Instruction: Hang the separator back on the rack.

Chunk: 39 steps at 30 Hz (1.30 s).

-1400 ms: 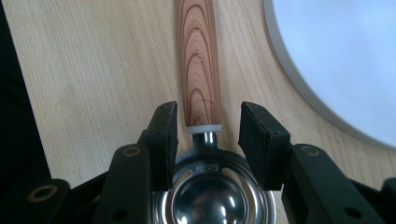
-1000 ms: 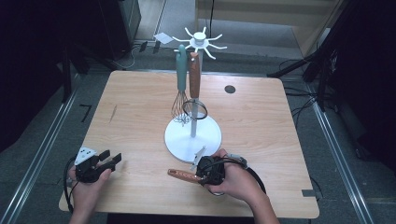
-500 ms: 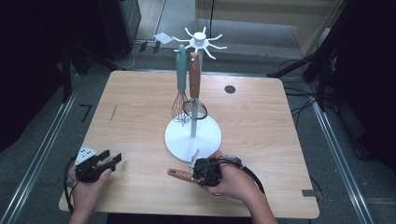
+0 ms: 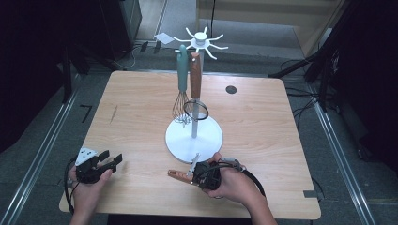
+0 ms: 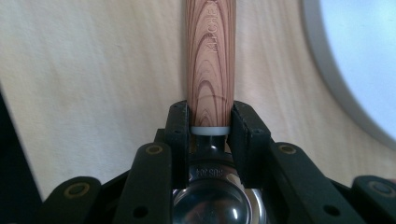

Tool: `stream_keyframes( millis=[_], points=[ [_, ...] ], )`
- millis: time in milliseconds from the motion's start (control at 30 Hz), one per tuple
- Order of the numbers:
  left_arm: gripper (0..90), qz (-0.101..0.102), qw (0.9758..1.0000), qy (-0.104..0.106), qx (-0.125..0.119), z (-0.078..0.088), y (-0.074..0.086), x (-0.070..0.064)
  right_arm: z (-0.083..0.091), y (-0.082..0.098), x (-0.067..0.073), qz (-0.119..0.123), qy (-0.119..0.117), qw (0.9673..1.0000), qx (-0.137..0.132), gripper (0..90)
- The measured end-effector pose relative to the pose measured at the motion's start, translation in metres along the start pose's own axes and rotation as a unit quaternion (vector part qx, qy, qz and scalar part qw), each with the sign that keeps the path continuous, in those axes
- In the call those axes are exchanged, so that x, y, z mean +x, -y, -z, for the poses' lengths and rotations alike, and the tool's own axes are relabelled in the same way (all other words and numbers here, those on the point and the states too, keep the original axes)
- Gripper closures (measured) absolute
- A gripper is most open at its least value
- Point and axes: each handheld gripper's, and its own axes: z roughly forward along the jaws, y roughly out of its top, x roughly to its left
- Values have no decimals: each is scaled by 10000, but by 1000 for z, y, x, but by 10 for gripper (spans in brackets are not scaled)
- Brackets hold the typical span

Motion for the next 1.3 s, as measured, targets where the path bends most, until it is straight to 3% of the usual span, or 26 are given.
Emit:
stream_keyframes(
  millis=[100, 300, 367, 567, 767, 1033, 1233, 1300],
  points=[
    [412, -5, 10000, -3, -2, 0, 0, 0, 0, 3, -2, -35, -4, 9999, -138, 714],
    [404, 4, 10000, 2, -22, 0, 0, 0, 13, 14, -10, -392, 95, 9976, -555, 715],
    [402, -2, 10000, -5, -42, 0, 0, 0, 16, 18, -13, -514, 60, 9970, -576, 714],
    [347, 22, 10000, -53, -55, 1, 0, 1, 12, 27, -20, -862, 270, 9938, -648, 715],
    [204, 109, 9997, -221, -13, 0, -1, 2, 16, 36, -32, -1574, 383, 9827, -903, 715],
    [180, 137, 9996, -261, 13, 0, -1, 2, 19, 56, -50, -2505, 568, 9580, -1278, 716],
    [164, 161, 9994, -310, 26, 0, -1, 2, 20, 65, -56, -2741, 702, 9486, -1416, 716],
    [158, 168, 9994, -299, 20, 0, -1, 3, 22, 68, -58, -2830, 825, 9431, -1541, 716]
  ],
)
